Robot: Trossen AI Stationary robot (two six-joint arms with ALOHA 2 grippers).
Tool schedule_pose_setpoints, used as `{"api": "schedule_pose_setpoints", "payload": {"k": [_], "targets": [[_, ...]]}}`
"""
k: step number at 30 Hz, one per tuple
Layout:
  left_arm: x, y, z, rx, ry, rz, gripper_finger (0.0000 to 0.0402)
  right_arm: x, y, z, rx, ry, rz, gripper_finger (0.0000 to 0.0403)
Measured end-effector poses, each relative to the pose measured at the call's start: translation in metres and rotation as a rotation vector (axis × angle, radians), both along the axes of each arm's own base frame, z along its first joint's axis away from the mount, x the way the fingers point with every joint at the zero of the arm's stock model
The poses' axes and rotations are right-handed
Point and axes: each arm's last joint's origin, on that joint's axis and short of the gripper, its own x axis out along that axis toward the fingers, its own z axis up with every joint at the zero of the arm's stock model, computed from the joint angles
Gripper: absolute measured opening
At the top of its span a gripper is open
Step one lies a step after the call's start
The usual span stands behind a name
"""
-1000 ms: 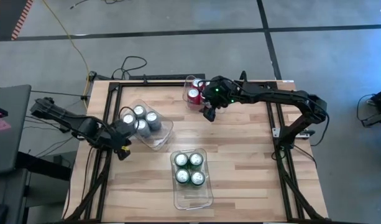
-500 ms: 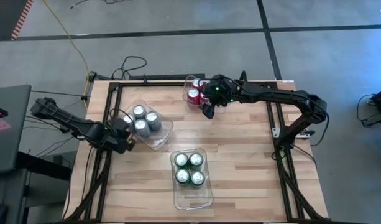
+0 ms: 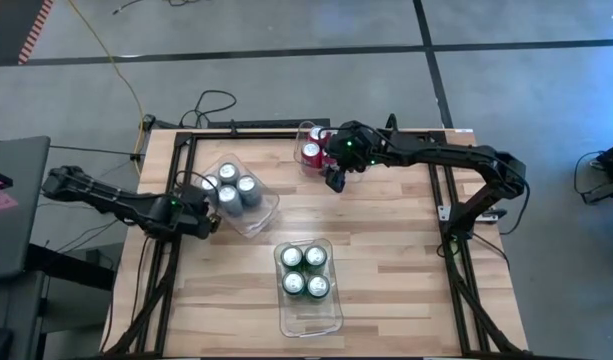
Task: Sort soda cans
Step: Move the top left transparent bin to the top left of the table
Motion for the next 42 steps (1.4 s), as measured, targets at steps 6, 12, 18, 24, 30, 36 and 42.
{"api": "schedule_pose_setpoints", "payload": {"k": [6, 12, 18, 24, 30, 36, 42], "targets": [[0.009, 0.010, 0.001, 0.109, -0.033, 0.020, 0.0002, -0.001, 0.002, -0.002, 0.007, 0.024, 0.004, 0.0310], [0.014, 0.020, 0.005, 0.187, -0.092, 0.111, 0.0002, -0.002, 0.002, -0.002, 0.002, 0.032, 0.011, 0.0310], [0.019, 0.027, 0.008, 0.227, -0.065, 0.083, 0.0002, -0.003, 0.002, -0.003, 0.003, 0.050, 0.017, 0.0310], [0.029, 0.037, 0.016, 0.302, -0.073, 0.043, 0.0002, -0.003, 0.002, -0.003, 0.025, 0.041, -0.008, 0.0310], [0.030, 0.049, 0.019, 0.343, -0.016, 0.035, 0.0002, -0.015, 0.006, 0.015, 0.015, -0.011, -0.036, 0.0310], [0.028, 0.055, 0.019, 0.331, 0.001, 0.052, 0.0002, -0.041, 0.007, 0.034, -0.085, 0.028, -0.225, 0.0310], [0.026, 0.053, 0.018, 0.268, -0.031, 0.045, 0.0002, -0.064, -0.018, 0.030, -0.137, 0.156, -0.457, 0.0310]]}}
